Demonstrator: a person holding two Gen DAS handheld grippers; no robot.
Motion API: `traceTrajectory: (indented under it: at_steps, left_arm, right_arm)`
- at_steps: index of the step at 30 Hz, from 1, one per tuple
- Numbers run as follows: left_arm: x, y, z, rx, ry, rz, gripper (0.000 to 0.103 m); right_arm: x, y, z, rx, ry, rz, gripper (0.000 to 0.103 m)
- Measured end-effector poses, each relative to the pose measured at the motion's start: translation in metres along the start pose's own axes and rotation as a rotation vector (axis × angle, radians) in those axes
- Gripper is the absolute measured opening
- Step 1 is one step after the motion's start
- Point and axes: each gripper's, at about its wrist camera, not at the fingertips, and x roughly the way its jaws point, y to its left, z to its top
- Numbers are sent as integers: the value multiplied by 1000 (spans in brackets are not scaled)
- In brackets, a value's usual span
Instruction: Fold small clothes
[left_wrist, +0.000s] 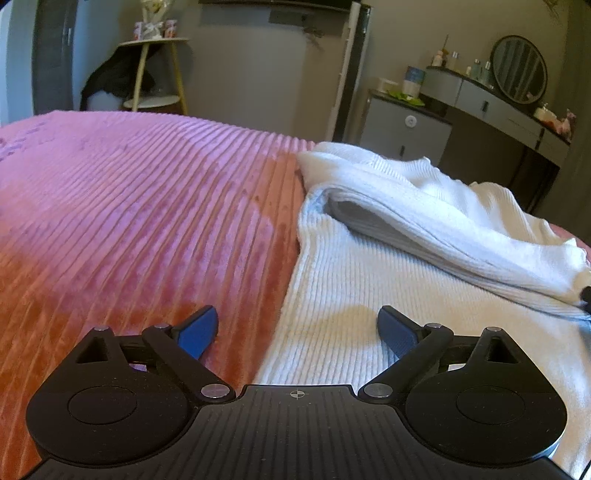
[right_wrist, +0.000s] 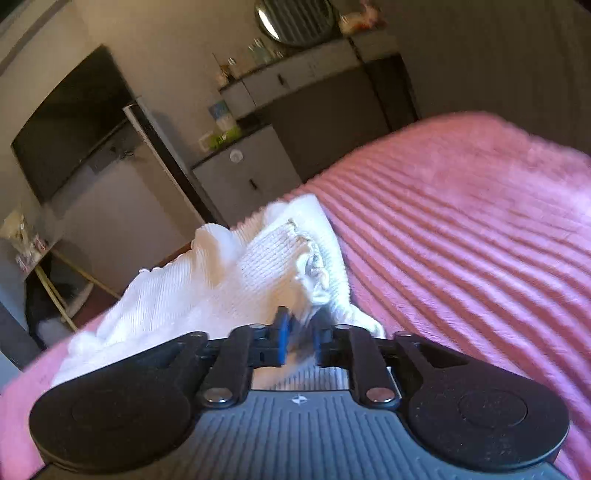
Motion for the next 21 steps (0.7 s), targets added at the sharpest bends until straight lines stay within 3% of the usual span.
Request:
traceTrajectory:
  at_steps: [1,3,7,12,14,21]
  left_arm:
    - [0,-1,0,2,0,2,97]
    - [1,-1,0,6,-1,6,98]
    - [0,-3,0,10,-2,15,99]
    - [0,-9,-1,28,-9,46,100]
    - [-1,-11,1,32,-10,57,100]
    - [-11,-19,5,31,-32,56,100]
  right_arm:
    - [-8,2,-8,-23,-4,-4,22]
    - [-21,1,-24,-44,22,-17,37]
    - [-55,-6,-48,-133,11,-14,39]
    - [-93,-15,-52,-253,-11,22,48]
    - [-95,-19,-50,-246,-16,-8,62]
    - [-92,-30,-46,-157,-21,35,62]
